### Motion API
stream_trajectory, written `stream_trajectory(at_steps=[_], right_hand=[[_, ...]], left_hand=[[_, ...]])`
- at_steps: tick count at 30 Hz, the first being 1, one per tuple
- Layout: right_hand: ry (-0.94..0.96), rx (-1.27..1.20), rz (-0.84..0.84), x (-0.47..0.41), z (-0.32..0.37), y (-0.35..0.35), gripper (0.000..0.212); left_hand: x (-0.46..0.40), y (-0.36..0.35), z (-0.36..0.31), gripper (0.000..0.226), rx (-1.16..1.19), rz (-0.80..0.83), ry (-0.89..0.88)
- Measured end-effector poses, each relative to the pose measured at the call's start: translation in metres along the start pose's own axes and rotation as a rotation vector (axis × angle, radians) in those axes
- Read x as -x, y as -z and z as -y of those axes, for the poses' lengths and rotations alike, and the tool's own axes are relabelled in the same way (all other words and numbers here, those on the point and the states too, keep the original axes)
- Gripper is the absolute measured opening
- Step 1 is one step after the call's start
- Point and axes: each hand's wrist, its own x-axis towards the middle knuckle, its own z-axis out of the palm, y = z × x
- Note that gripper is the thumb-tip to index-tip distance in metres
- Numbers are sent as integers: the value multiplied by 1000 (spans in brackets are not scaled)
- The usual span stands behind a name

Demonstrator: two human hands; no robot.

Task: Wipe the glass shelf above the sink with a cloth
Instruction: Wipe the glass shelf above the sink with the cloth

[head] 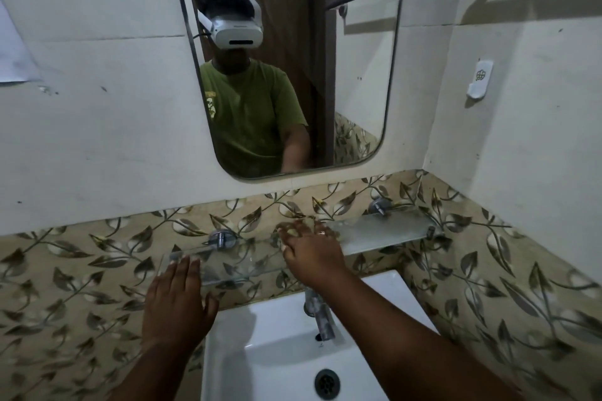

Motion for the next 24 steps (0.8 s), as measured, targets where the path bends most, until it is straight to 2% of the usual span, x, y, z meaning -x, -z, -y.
stream_trajectory(at_steps=[5,9,13,17,20,24], right_hand=[[123,-14,-8,26,-18,-3,51],[44,-13,7,29,-46,6,50],[-86,-14,15,9,-25,4,50],[-23,-60,-27,17,-8,-4,48],[55,-55,-28,33,-24,-3,47],[-39,-38,-33,31,-61,8,48]], left_hand=[[1,-1,2,83,-4,12,4],[0,-1,-1,81,5,17,18],[2,-2,1,82,0,20,21],[2,-2,0,83,-5,31,11],[1,-2,2,84,-10,40,3],[2,0,1,83,-4,47,-5]])
